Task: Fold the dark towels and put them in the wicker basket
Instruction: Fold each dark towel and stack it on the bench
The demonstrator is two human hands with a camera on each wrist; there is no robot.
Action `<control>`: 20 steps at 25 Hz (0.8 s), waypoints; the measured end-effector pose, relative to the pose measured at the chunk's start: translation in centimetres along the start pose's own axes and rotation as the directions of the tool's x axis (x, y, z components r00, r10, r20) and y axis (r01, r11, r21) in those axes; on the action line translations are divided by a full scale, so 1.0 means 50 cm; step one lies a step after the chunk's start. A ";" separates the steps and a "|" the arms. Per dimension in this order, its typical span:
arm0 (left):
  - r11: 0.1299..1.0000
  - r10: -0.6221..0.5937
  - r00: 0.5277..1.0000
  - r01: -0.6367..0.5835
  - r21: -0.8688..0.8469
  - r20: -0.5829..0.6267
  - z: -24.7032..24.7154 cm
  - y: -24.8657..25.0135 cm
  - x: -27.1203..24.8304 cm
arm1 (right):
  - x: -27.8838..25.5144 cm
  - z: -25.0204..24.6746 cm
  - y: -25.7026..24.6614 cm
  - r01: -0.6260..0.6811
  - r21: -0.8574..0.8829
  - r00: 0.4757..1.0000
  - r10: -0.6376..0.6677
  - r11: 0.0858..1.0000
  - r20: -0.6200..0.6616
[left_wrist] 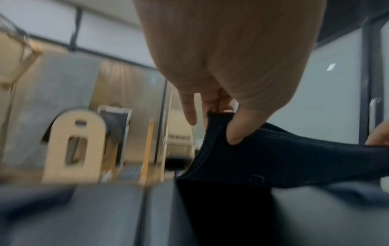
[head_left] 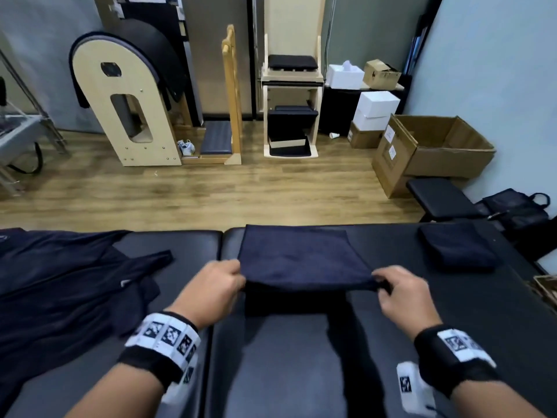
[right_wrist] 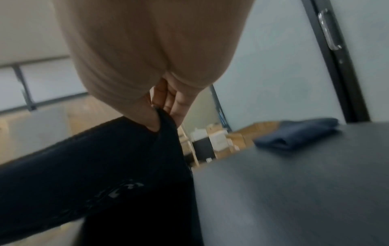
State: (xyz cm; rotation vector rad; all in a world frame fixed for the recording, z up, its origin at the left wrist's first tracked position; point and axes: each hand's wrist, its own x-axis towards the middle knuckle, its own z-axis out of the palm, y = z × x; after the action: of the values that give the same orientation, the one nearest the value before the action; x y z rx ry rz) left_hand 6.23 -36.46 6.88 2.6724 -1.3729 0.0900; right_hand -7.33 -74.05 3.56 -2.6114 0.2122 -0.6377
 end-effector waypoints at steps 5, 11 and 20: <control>0.991 -0.132 0.939 0.131 0.026 0.318 0.204 0.123 -0.130 | -0.234 0.075 0.070 -0.291 0.005 0.903 0.273 0.957 0.331; 0.982 -0.191 0.880 0.171 0.085 0.436 0.256 0.207 -0.225 | -0.371 0.054 0.081 -0.297 -0.151 0.777 0.331 0.943 0.535; 0.958 -0.262 0.826 0.285 0.031 0.499 0.223 0.200 -0.198 | -0.357 0.022 0.055 -0.203 -0.257 0.660 0.326 0.945 0.677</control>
State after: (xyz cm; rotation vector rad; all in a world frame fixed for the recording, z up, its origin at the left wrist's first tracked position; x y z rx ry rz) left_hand -7.76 -35.87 -4.34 2.9402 -1.0441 -0.7040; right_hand -22.68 -71.66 -5.71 -2.6798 0.3951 0.5429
